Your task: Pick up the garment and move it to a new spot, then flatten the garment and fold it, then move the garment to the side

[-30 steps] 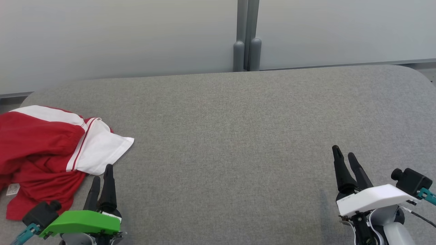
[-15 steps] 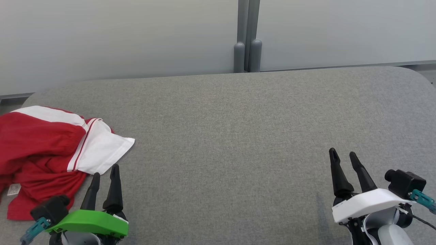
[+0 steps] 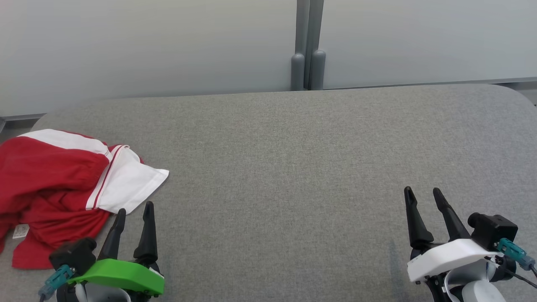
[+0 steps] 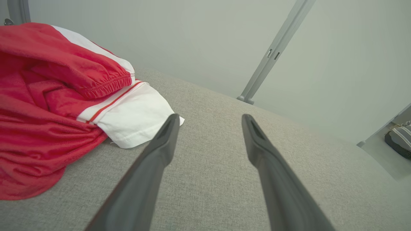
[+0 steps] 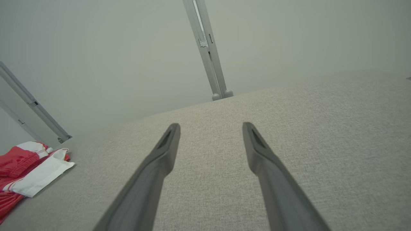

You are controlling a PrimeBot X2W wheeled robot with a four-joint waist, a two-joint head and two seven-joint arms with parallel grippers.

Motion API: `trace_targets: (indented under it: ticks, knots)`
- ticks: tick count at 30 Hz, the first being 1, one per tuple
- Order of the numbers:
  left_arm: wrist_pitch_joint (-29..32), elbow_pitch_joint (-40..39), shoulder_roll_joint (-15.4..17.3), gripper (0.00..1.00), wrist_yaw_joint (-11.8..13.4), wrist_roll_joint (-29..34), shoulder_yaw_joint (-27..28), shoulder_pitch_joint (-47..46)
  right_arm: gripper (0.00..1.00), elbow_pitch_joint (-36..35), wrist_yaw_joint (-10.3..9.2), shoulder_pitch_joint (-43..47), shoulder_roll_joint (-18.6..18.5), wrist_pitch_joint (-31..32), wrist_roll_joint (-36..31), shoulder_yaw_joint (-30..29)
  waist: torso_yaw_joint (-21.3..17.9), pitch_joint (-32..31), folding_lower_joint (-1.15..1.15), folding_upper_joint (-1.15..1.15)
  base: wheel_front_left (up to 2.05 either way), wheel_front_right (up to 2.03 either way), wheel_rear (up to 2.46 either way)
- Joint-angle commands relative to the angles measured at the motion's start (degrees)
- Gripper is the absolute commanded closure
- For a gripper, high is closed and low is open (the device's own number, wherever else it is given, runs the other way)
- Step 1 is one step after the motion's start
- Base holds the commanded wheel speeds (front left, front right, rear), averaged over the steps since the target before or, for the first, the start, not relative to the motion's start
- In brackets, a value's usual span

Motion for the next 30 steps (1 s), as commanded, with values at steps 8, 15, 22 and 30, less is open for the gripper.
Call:
trace_targets:
  ticks: [8,15,22,30]
  knots:
    - [-1.5,0.49,1.03,0.0,-0.2,4.83,-0.59,-0.13,0.0,0.07,0.13,1.11,-0.37,-1.67,-4.34,-0.83,0.52,0.0,0.0,0.31,0.0,0.0,0.0]
    - [-2.41,1.29,1.3,0.0,-0.23,7.61,-1.27,-0.3,0.0,0.57,0.14,1.86,-0.41,-2.66,-7.87,-1.28,1.16,-0.18,0.0,0.33,0.0,0.0,0.0]
    - [-3.25,1.8,1.56,0.0,-0.24,10.06,-1.65,-0.12,0.0,0.75,0.11,2.19,-0.44,-3.44,-10.82,-1.23,1.4,-0.41,0.0,0.36,0.0,0.0,0.0]
    - [-4.18,2.39,1.82,0.0,-0.26,12.98,-2.07,-0.03,0.0,1.12,0.1,2.67,-0.48,-4.45,-14.1,-1.14,1.49,-0.56,0.0,0.39,0.0,0.0,0.0]
